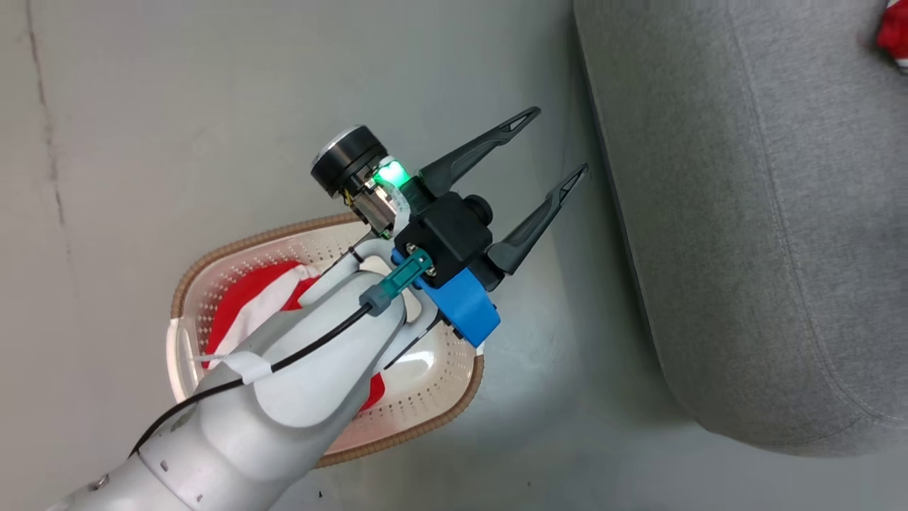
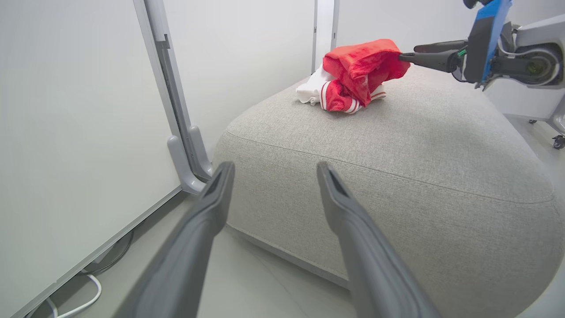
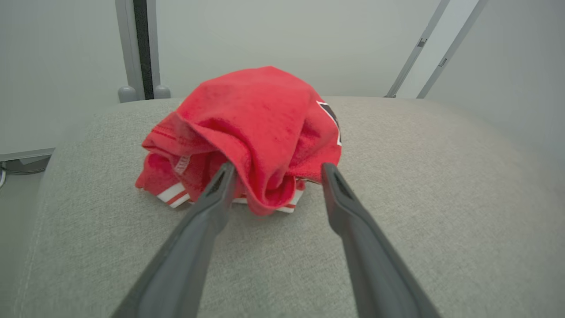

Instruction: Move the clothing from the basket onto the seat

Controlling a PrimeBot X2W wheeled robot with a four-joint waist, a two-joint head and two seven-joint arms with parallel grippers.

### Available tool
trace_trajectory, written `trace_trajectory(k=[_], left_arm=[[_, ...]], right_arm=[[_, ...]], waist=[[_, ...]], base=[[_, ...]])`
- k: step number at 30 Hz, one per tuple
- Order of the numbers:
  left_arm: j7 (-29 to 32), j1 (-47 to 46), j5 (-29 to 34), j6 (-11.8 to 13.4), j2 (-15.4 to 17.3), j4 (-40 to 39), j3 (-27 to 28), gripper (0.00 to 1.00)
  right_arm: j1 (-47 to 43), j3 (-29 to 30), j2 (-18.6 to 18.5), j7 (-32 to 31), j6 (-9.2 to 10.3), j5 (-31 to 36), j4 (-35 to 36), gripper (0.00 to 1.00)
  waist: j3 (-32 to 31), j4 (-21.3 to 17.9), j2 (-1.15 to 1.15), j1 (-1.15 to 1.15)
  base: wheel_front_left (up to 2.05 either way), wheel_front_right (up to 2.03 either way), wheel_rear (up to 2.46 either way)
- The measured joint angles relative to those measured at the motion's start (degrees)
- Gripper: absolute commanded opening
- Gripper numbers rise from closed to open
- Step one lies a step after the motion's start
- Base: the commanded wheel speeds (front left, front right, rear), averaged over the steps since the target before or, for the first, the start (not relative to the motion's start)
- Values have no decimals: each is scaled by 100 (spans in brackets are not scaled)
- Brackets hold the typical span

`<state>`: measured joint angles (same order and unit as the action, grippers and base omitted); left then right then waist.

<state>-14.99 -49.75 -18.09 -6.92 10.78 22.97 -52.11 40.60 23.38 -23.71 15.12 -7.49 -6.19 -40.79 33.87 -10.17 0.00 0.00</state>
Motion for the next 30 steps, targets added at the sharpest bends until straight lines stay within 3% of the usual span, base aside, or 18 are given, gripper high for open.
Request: trace_trajectory(k=[15, 30], left_arm=[[-1, 1374, -108, 247, 22, -156, 1050, 100], [-8, 2708, 158, 390, -103, -520, 2584, 100]], right_arm=[[-1703, -778, 611, 0, 0, -194, 1675, 100], [-2532, -1692, 1298, 1, 0, -355, 3064, 100]], waist=[[-1283, 100, 0, -1], [-2267, 695, 0, -2]], base=[[0, 0, 0], [0, 0, 0]])
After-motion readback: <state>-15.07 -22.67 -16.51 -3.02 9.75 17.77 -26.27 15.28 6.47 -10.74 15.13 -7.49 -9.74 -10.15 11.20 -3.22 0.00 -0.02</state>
